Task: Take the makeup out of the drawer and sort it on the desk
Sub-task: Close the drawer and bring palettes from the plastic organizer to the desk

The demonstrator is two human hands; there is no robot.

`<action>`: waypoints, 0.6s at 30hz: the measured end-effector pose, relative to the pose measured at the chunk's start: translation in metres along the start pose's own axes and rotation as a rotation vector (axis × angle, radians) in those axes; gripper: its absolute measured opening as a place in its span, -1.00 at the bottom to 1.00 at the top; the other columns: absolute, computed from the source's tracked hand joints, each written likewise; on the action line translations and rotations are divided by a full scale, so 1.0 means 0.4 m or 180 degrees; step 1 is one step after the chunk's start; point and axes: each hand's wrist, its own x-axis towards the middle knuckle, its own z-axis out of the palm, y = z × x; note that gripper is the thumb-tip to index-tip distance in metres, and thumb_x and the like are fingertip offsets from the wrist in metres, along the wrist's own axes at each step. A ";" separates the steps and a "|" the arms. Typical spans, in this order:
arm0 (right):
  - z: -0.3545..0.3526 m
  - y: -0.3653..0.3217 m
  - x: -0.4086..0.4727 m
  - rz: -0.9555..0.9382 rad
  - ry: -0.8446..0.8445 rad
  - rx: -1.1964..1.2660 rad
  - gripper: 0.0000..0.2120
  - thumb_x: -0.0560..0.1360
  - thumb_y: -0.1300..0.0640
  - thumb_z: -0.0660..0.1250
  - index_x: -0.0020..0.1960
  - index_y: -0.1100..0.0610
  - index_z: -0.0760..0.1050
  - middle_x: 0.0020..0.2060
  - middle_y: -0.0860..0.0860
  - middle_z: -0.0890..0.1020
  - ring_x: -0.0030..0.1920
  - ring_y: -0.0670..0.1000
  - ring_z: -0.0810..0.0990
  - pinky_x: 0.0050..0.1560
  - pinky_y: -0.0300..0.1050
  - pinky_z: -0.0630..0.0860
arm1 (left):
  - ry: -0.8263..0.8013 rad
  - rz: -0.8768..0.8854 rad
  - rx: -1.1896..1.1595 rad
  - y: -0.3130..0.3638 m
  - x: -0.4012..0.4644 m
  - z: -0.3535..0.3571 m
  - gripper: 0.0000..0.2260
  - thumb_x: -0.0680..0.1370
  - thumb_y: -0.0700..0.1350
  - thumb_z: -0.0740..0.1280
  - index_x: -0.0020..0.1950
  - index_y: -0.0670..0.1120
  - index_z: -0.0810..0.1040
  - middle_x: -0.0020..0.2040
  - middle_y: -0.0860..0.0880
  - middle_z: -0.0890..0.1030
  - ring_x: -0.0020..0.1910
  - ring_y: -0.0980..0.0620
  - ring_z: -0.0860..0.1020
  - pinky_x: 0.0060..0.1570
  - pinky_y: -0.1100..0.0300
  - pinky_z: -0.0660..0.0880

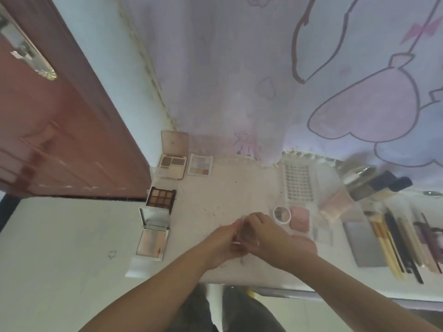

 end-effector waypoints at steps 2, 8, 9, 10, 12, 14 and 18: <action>-0.059 -0.016 0.016 -0.0076 0.0362 0.0373 -0.68 0.50 -0.03 0.30 0.18 0.10 0.42 0.07 -0.06 0.45 0.05 -0.06 0.41 0.03 -0.24 0.33 | -0.0338 0.0099 -0.0707 0.027 -0.024 0.000 -0.60 0.63 0.09 0.10 0.24 -0.15 0.52 0.19 -0.21 0.54 0.21 -0.22 0.47 0.18 -0.02 0.49; -0.175 -0.018 0.070 -0.0634 0.0346 0.0639 -0.53 0.36 -0.21 0.28 0.12 0.09 0.46 0.03 -0.04 0.52 0.04 -0.07 0.45 0.01 -0.32 0.32 | -0.0232 0.0448 -0.1442 0.089 -0.036 0.013 -0.49 0.58 0.14 0.12 0.36 -0.19 0.45 0.33 -0.27 0.46 0.27 -0.21 0.48 0.15 0.03 0.54; -0.185 -0.016 0.083 -0.0678 0.0310 0.0620 -0.55 0.36 -0.20 0.29 0.11 0.08 0.46 0.02 -0.06 0.52 0.03 -0.09 0.45 0.01 -0.32 0.32 | -0.0236 0.0465 -0.1587 0.095 -0.038 0.010 -0.50 0.58 0.13 0.14 0.36 -0.19 0.44 0.32 -0.27 0.47 0.21 -0.18 0.51 0.12 0.04 0.55; -0.194 -0.019 0.095 -0.0706 0.0204 0.0612 -0.62 0.39 -0.15 0.34 0.09 0.05 0.45 0.01 -0.08 0.52 0.02 -0.10 0.45 0.01 -0.32 0.33 | -0.0245 0.0471 -0.1720 0.100 -0.041 0.004 -0.50 0.57 0.12 0.16 0.36 -0.20 0.44 0.30 -0.26 0.49 0.15 -0.15 0.53 0.11 0.05 0.56; -0.203 -0.024 0.121 -0.0773 0.0071 0.0586 -0.72 0.41 -0.06 0.41 0.04 -0.02 0.43 -0.02 -0.11 0.52 -0.01 -0.12 0.45 0.01 -0.31 0.35 | -0.0274 0.0474 -0.1823 0.109 -0.041 -0.011 -0.52 0.58 0.10 0.16 0.35 -0.19 0.45 0.24 -0.25 0.52 0.11 -0.13 0.54 0.12 0.06 0.56; -0.207 -0.032 0.145 -0.0745 -0.0016 0.0521 -0.75 0.40 -0.03 0.42 -0.03 -0.09 0.38 -0.07 -0.14 0.52 -0.05 -0.14 0.44 -0.05 -0.37 0.34 | -0.0288 0.0431 -0.1798 0.122 -0.035 -0.028 -0.55 0.60 0.09 0.13 0.34 -0.19 0.46 0.18 -0.24 0.55 0.04 -0.11 0.56 0.06 0.09 0.58; -0.230 -0.028 0.192 -0.0471 -0.0083 0.0833 -0.77 0.41 0.03 0.40 -0.03 -0.11 0.38 -0.14 -0.25 0.52 -0.07 -0.19 0.51 -0.05 -0.41 0.40 | -0.0367 0.0280 -0.1901 0.153 -0.013 -0.062 -0.55 0.62 0.09 0.10 0.30 -0.21 0.47 0.07 -0.23 0.57 -0.07 -0.11 0.57 -0.13 0.14 0.59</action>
